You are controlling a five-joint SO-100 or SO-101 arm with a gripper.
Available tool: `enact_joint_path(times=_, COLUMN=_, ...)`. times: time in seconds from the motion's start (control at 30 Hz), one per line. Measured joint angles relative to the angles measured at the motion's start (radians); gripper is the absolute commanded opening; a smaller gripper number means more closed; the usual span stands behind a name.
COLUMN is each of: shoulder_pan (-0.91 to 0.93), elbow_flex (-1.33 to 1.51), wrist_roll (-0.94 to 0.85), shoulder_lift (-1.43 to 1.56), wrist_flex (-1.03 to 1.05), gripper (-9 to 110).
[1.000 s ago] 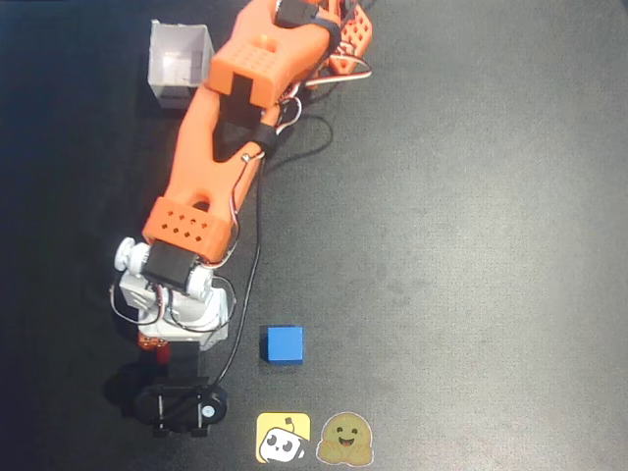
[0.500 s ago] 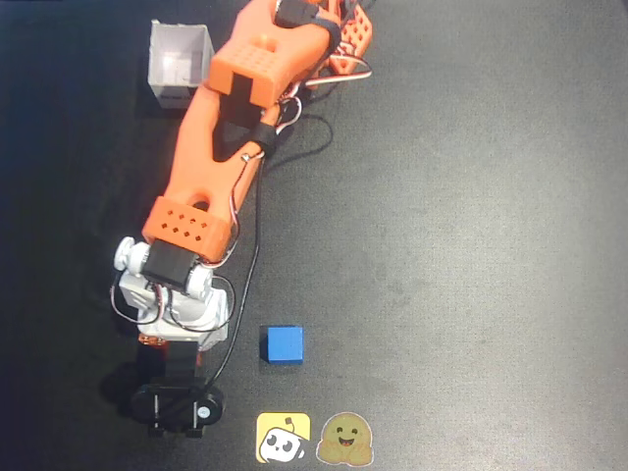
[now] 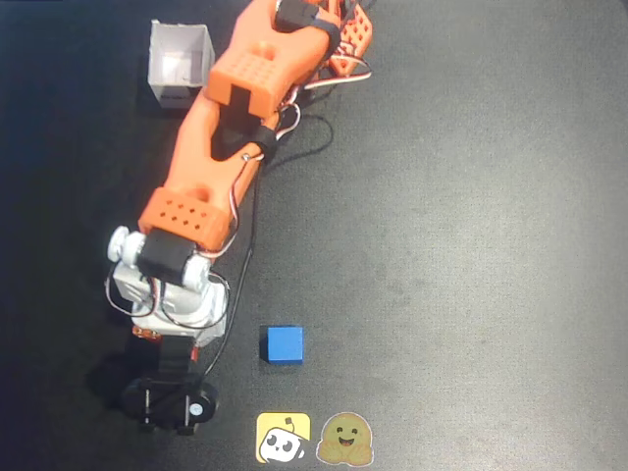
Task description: Put the red cube on top of the blue cube.
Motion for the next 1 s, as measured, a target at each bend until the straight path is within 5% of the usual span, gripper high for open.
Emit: enact_joint_path(times=1.0, shoulder_pan=-0.189, elbow_flex=0.632, wrist_roll=0.193, shoulder_lift=0.491, wrist_flex=-0.258, gripper=6)
